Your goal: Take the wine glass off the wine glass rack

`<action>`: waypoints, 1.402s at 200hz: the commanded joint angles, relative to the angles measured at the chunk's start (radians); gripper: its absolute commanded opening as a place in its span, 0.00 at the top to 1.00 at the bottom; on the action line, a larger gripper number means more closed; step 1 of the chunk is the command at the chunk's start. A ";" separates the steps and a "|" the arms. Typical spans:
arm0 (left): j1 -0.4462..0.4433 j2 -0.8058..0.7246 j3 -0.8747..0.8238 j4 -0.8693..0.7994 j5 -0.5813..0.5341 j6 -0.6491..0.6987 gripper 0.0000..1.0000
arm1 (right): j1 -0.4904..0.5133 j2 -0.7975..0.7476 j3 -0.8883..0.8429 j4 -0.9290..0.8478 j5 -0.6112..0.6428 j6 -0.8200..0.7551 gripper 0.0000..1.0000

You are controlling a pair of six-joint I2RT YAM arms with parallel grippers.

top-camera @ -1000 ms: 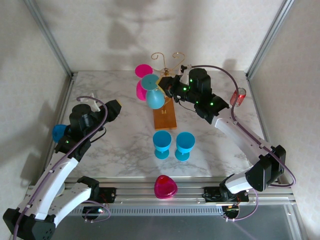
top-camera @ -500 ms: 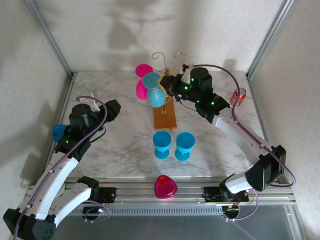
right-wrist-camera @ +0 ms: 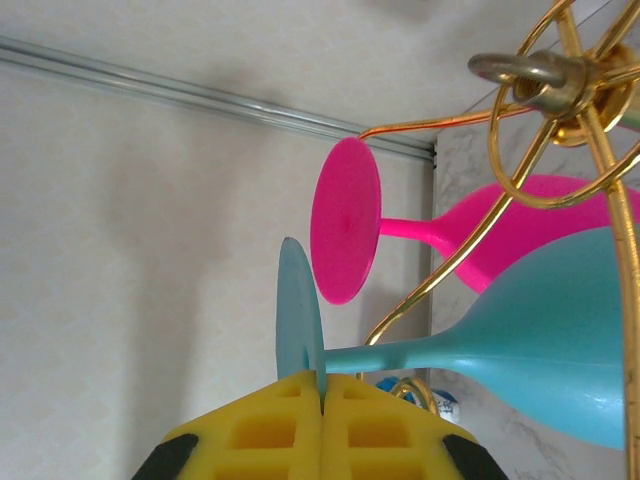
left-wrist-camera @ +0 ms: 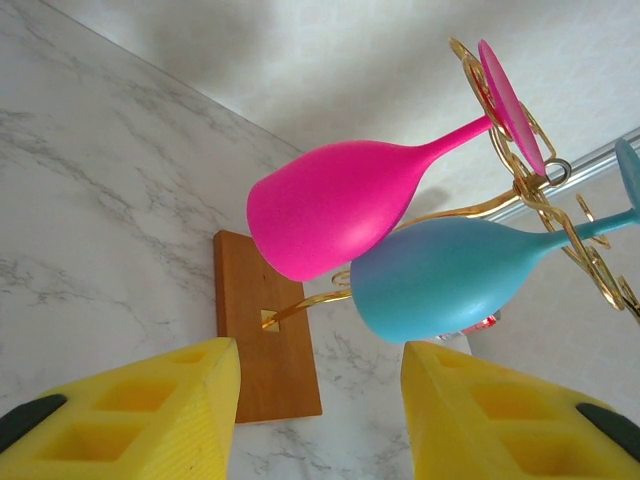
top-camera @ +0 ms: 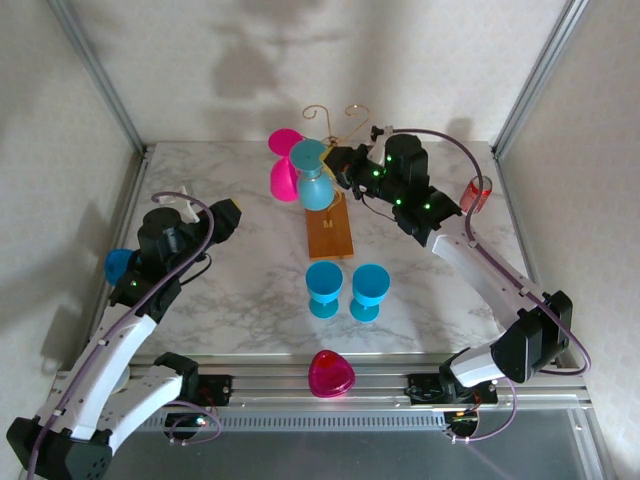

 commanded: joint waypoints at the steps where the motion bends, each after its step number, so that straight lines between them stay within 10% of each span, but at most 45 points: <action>1: 0.011 -0.017 -0.011 -0.018 0.011 0.010 0.54 | -0.012 -0.027 -0.036 0.012 0.038 0.015 1.00; 280: 0.014 -0.038 -0.020 -0.020 0.011 -0.010 0.54 | -0.008 -0.256 -0.205 -0.029 0.068 0.043 1.00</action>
